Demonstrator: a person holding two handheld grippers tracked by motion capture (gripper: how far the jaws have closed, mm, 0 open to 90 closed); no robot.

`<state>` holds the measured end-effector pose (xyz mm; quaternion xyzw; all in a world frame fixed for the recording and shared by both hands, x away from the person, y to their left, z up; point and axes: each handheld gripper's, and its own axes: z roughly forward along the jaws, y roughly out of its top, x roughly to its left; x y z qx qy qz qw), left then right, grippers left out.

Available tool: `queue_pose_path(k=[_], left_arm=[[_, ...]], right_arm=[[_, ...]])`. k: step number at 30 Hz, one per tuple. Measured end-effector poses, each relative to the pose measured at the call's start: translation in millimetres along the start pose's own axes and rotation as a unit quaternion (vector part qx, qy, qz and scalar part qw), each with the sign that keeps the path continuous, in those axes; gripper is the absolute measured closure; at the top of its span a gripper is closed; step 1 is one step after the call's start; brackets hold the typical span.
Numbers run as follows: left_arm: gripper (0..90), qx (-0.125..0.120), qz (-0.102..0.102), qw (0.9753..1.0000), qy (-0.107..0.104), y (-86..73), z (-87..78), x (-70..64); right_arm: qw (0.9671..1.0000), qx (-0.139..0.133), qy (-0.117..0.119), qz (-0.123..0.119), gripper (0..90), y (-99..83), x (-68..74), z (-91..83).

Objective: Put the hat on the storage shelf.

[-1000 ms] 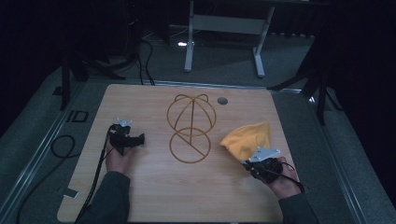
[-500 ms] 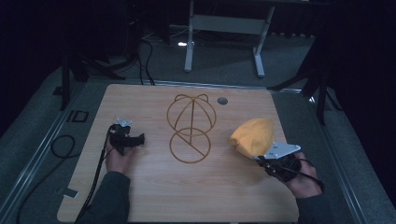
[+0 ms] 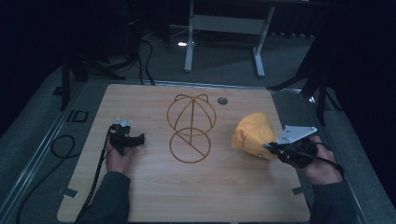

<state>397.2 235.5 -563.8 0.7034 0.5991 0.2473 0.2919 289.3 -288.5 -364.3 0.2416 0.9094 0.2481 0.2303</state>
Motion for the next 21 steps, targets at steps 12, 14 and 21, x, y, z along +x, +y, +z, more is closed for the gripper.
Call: queue_pose_path(k=[12, 14, 21], left_arm=[[12.8, 0.0, 0.0, 1.0, 0.0, 0.0, 0.0, 0.0], [12.7, 0.0, 0.0, 1.0, 0.0, 0.0, 0.0, 0.0], [12.7, 0.0, 0.0, 1.0, 0.0, 0.0, 0.0, 0.0]], right_arm=[[0.9974, -0.059, 0.029, 0.028, 79.6, 44.4, -19.4, 32.4], [0.997, -0.062, 0.033, 0.033, 79.5, 50.6, -21.2, 39.5], [0.9966, -0.051, 0.054, 0.034, 73.8, 75.2, -23.2, 67.3]])
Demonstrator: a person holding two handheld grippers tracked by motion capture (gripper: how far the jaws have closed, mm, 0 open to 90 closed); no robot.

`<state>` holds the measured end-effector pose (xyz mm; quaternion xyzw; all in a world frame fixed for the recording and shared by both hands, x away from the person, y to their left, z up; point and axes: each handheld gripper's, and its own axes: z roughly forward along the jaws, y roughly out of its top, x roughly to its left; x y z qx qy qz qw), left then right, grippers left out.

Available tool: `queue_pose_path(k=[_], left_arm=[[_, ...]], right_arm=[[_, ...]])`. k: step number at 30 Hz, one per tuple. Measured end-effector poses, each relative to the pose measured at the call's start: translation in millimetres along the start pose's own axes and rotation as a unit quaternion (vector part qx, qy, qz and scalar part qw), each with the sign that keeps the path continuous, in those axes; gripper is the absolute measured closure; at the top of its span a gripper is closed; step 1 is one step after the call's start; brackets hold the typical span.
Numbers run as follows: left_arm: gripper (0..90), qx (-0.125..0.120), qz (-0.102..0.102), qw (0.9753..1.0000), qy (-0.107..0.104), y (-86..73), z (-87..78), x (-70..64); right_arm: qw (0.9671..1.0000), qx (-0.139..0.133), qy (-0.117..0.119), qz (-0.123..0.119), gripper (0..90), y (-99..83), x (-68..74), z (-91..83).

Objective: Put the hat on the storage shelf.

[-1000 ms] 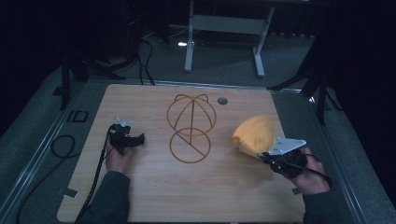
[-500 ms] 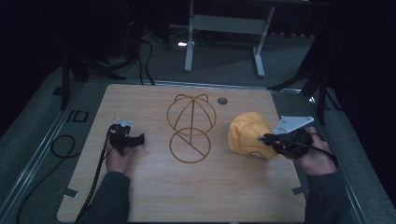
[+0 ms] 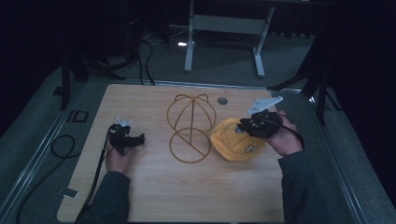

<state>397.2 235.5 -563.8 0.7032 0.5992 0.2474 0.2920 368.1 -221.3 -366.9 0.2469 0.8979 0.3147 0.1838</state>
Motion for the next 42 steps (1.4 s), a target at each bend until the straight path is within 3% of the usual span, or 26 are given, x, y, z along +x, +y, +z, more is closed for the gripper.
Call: queue_pose_path(k=[6, 15, 25, 31, 42], left_arm=[[12.8, 0.0, 0.0, 1.0, 0.0, 0.0, 0.0, 0.0], [12.8, 0.001, 0.0, 1.0, 0.0, 0.0, -0.1, 0.0], [12.7, 0.0, 0.0, 1.0, 0.0, 0.0, -0.1, 0.0], [12.7, 0.0, 0.0, 1.0, 0.0, 0.0, 0.0, 0.0], [12.7, -0.001, -0.001, 1.0, 0.0, 0.0, 0.1, -0.1]], right_arm=[[1.0, 0.002, 0.009, 0.003, 69.0, 2.0, -2.5, 3.4], [0.9989, 0.047, 0.002, -0.004, 57.1, -7.4, -11.7, 14.3], [0.9969, 0.078, -0.004, -0.014, 50.9, -12.4, -25.2, 28.5], [0.9937, 0.11, -0.005, -0.019, 47.1, -10.3, -33.2, 33.9], [0.9842, 0.169, 0.0, -0.053, 41.0, -8.4, -39.2, 46.2]])
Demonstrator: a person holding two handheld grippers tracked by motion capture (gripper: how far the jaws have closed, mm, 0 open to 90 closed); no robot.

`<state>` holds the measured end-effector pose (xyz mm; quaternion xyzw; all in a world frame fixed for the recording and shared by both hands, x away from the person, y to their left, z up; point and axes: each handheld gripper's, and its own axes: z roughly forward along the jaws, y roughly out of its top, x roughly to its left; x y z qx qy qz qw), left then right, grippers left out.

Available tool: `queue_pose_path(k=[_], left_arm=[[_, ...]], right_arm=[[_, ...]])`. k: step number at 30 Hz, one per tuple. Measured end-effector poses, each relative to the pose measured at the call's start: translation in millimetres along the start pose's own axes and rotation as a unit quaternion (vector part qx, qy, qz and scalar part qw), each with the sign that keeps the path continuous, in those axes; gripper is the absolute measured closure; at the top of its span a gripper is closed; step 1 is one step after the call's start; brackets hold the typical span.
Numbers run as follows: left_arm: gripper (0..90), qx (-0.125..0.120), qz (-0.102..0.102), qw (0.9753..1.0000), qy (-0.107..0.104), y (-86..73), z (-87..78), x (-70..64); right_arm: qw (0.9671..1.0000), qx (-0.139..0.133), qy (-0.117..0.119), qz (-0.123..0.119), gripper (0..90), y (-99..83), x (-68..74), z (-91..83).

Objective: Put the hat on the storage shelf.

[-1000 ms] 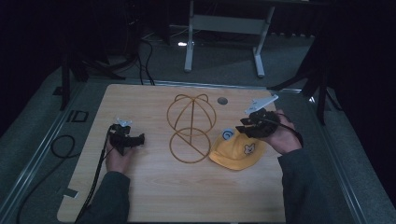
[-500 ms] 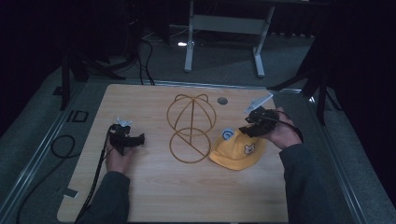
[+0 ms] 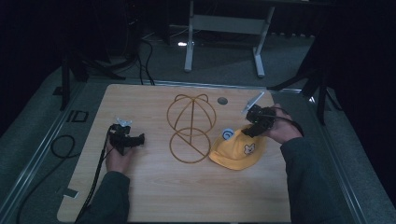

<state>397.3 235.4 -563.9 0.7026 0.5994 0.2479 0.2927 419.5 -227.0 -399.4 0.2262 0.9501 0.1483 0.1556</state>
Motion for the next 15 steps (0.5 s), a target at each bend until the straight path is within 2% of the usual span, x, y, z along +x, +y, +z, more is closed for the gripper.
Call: queue_pose_path(k=[9, 15], left_arm=[[12.7, 0.0, 0.0, 1.0, 0.0, 0.0, 0.0, 0.0], [12.7, 0.0, 0.0, 1.0, 0.0, 0.0, 0.0, 0.0]], right_arm=[[0.9992, 0.028, 0.005, -0.027, 31.0, 6.6, -1.4, 10.8], [0.9975, 0.053, 0.01, -0.045, 31.3, 8.5, -1.0, 20.7]])
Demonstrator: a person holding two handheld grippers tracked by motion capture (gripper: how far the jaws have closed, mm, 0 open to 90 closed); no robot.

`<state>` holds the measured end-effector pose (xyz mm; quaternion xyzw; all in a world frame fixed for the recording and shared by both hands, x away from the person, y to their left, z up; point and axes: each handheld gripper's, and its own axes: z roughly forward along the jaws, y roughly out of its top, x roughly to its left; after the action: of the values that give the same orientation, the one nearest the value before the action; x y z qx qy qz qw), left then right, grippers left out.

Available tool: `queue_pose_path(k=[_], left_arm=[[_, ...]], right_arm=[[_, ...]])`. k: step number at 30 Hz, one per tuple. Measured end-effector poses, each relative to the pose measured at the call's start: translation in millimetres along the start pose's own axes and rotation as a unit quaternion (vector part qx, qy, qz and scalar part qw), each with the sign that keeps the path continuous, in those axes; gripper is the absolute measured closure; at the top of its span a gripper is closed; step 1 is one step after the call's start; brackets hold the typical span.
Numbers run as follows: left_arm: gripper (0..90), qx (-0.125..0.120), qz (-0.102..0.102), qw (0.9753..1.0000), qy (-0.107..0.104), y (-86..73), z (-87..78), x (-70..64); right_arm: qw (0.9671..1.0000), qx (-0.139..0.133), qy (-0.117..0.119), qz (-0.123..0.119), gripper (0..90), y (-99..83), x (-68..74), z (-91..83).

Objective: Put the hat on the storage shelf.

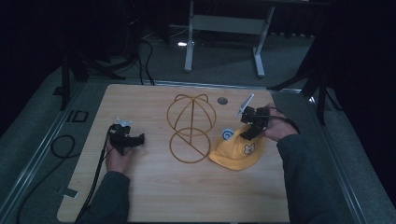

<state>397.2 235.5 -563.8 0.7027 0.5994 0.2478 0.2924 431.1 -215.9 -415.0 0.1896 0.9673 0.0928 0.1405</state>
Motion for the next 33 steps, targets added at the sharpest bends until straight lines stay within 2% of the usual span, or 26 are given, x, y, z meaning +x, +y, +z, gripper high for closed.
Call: queue_pose_path(k=[2, 6, 7, 8, 13, 20, 24, 31, 33], left_arm=[[12.7, 0.0, 0.0, 1.0, 0.0, 0.0, 0.0, 0.0], [12.8, 0.0, 0.0, 1.0, 0.0, 0.0, 0.0, 0.0], [12.7, 0.0, 0.0, 1.0, 0.0, 0.0, 0.0, 0.0], [12.7, 0.0, 0.0, 1.0, 0.0, 0.0, 0.0, 0.0], [12.7, 0.0, 0.0, 1.0, 0.0, 0.0, 0.0, 0.0], [12.8, 0.0, 0.0, 1.0, 0.0, 0.0, 0.0, -0.1], [12.8, 0.0, 0.0, 1.0, 0.0, 0.0, 0.0, -0.1], [12.7, 0.0, 0.0, 1.0, 0.0, 0.0, 0.0, -0.1], [12.7, 0.0, 0.0, 1.0, 0.0, 0.0, 0.0, -0.1]], right_arm=[[0.9999, 0.006, 0.007, -0.005, 33.8, 1.2, 0.4, 3.0], [0.9994, 0.028, 0.005, -0.019, 44.8, 3.1, 1.2, 8.0], [0.9994, 0.028, 0.005, -0.019, 44.8, 3.1, 1.2, 8.0], [0.9993, 0.032, 0.0, -0.022, 60.0, 2.5, 1.5, 7.3], [0.9986, 0.036, -0.011, -0.038, 79.2, 0.0, 3.6, 4.8], [0.9987, 0.023, -0.013, -0.043, 82.0, -6.6, 5.7, -4.1], [0.999, 0.011, -0.015, -0.041, 82.3, -11.3, 6.6, -12.3], [0.9991, 0.007, -0.018, -0.037, 82.6, -16.1, 5.8, -21.1], [0.9994, -0.002, -0.018, -0.03, 82.8, -18.6, 4.3, -26.7]])
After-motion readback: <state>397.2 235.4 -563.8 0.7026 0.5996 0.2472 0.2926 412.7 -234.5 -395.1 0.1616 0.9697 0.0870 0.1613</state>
